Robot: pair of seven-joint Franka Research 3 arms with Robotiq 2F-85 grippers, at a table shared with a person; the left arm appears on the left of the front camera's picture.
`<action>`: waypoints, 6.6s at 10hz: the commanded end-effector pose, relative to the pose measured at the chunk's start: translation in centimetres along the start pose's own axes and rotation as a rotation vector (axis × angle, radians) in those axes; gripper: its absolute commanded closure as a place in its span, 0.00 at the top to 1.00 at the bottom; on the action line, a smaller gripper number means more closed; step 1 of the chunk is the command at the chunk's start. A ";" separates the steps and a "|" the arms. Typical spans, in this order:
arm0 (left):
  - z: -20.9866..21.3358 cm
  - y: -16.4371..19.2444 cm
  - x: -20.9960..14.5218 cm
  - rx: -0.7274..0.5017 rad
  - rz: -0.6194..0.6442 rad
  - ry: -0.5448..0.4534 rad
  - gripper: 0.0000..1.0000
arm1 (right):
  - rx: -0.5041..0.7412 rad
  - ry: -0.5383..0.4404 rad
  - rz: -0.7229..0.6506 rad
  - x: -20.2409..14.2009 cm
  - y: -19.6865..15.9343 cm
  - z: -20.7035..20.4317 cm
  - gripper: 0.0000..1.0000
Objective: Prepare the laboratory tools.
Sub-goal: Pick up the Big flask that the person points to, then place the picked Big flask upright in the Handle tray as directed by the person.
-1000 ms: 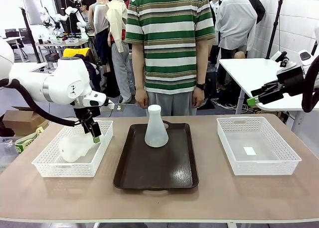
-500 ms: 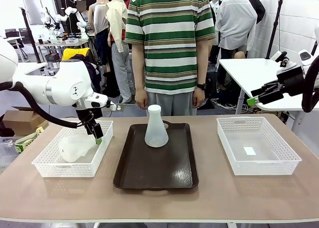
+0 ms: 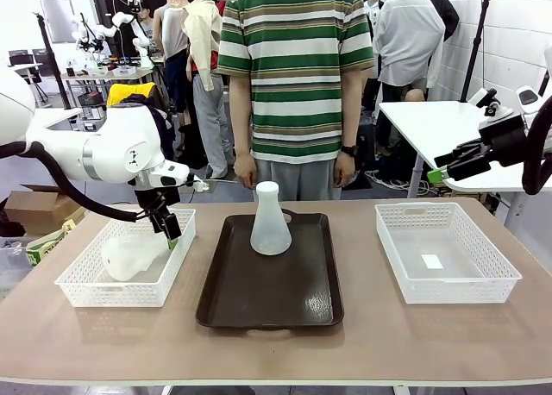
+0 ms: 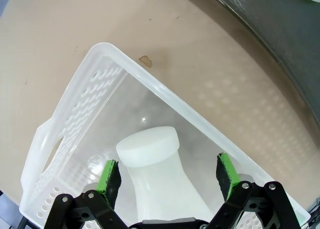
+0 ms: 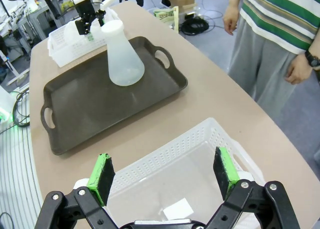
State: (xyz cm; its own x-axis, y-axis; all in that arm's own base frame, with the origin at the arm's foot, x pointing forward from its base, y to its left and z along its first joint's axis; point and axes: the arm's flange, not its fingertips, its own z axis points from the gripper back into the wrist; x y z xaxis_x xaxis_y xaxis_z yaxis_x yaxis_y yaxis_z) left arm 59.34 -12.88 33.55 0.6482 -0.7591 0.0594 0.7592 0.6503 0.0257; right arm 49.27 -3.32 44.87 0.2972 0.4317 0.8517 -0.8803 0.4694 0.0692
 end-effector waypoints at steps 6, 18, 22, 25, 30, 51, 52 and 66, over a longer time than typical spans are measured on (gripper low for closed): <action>-0.5 0.9 0.3 0.014 -0.017 0.028 0.48 | -0.007 0.003 -0.001 0.0 0.0 -0.1 1.00; -0.6 1.1 -0.4 0.010 -0.003 0.022 0.00 | -0.007 0.003 -0.001 0.0 0.0 -0.1 1.00; -0.6 1.1 -0.4 0.010 -0.003 0.022 0.00 | -0.007 0.003 -0.001 0.0 0.0 -0.1 1.00; -0.6 1.1 -0.4 0.010 -0.003 0.022 0.00 | -0.007 0.003 -0.001 0.0 0.0 -0.1 1.00; -0.6 1.1 -0.4 0.010 -0.003 0.022 0.00 | -0.007 0.003 -0.001 0.0 0.0 -0.1 1.00; -0.6 1.1 -0.4 0.010 -0.003 0.022 0.00 | -0.007 0.003 -0.001 0.0 0.0 -0.1 1.00; -0.6 1.1 -0.4 0.010 -0.003 0.022 0.00 | -0.007 0.003 -0.001 0.0 0.0 -0.1 1.00; 17.2 -11.9 -7.2 0.017 -0.876 -0.990 0.00 | -0.007 0.003 -0.001 0.0 0.0 -0.1 1.00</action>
State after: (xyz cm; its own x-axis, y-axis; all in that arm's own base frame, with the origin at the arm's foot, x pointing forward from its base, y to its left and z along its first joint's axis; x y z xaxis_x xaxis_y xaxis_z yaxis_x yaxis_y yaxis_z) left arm 42.89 -19.52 53.26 -0.2311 -0.7517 0.6176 0.8661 0.1303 0.4826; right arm 49.27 -3.34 44.89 0.2969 0.4315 0.8519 -0.8801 0.4699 0.0687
